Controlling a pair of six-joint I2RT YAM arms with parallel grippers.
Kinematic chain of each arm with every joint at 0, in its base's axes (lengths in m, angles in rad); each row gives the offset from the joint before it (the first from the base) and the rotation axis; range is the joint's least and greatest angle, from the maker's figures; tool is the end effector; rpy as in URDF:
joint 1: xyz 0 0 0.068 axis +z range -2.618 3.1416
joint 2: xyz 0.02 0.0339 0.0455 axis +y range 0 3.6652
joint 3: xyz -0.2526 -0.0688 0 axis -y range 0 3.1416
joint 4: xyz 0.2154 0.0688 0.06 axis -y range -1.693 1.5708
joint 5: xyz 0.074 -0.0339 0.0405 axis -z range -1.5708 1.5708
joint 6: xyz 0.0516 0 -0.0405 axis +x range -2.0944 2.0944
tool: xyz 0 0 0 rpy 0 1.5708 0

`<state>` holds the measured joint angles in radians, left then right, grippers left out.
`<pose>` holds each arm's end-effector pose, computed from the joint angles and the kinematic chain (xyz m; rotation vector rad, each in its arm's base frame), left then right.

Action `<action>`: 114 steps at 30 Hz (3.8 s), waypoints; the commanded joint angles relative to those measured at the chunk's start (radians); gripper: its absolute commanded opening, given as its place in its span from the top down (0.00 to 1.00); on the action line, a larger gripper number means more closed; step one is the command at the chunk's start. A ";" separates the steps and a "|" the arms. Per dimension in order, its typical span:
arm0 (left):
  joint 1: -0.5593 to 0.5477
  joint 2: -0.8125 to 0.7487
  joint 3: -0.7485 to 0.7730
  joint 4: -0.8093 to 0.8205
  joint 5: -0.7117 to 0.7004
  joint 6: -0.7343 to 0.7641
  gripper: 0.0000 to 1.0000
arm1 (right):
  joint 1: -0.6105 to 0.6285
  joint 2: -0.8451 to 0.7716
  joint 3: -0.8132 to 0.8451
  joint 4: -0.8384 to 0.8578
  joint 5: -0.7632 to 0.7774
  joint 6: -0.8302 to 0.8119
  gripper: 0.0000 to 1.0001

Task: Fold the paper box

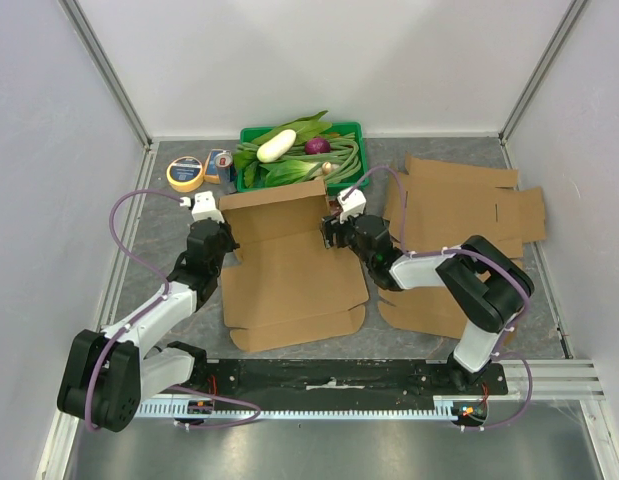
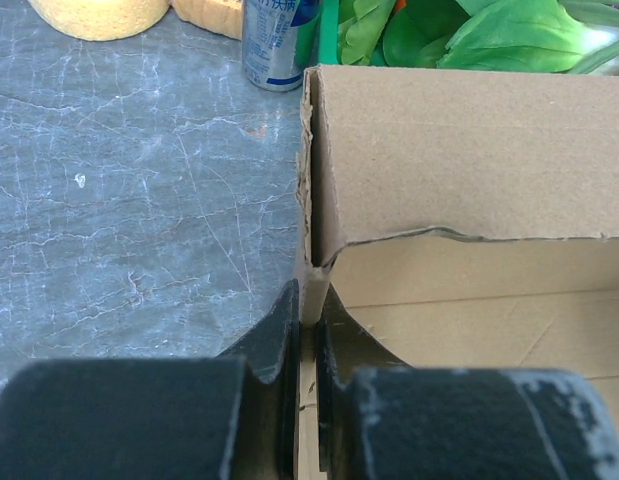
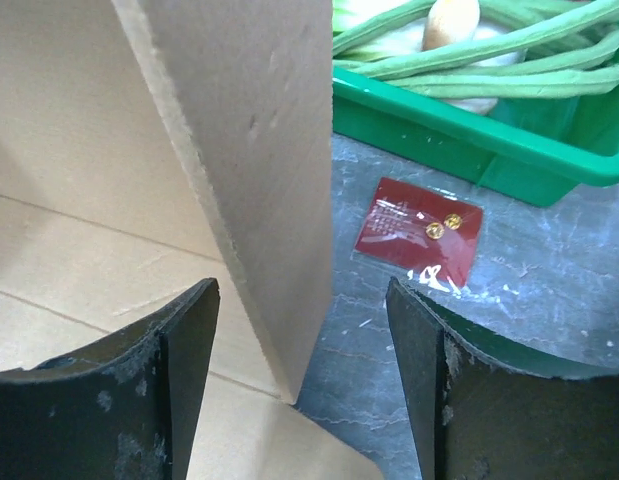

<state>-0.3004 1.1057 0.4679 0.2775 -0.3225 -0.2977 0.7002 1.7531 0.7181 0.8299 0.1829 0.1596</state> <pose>0.2250 -0.0526 0.2159 -0.2114 1.9011 -0.0920 0.2733 0.2180 0.1819 -0.3494 1.7611 0.4577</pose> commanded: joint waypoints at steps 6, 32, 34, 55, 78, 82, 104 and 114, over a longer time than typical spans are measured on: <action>0.001 -0.040 0.005 -0.034 -0.015 -0.090 0.57 | -0.001 -0.136 0.136 -0.482 0.091 0.191 0.20; 0.003 -0.005 0.058 -0.087 -0.055 -0.061 0.48 | -0.070 -0.107 0.178 -0.379 -0.093 0.087 0.17; 0.004 0.020 0.061 -0.061 -0.059 -0.054 0.49 | -0.047 -0.074 0.163 -0.297 -0.020 0.084 0.18; -0.037 0.438 0.378 -0.346 -0.373 -0.256 0.98 | 0.117 0.080 0.145 0.103 0.351 0.027 0.93; -0.183 0.103 0.097 -0.041 -0.258 -0.195 0.05 | 0.173 0.100 0.130 0.117 0.411 0.031 0.94; -0.126 -0.053 0.032 -0.051 -0.132 -0.163 0.04 | 0.165 0.095 0.121 0.127 0.385 -0.002 0.85; 0.101 -0.230 0.296 -0.219 0.267 -0.218 0.05 | 0.099 -0.176 0.012 -0.133 0.084 0.066 0.22; 0.073 -0.178 0.391 -0.400 0.574 -0.150 0.15 | -0.184 -0.415 0.092 -1.160 -0.425 0.271 0.14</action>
<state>-0.2062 0.9546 0.8703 -0.0402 0.0982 -0.4808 0.6155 1.3911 0.8394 0.0563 0.0887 0.3679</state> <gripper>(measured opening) 0.873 0.877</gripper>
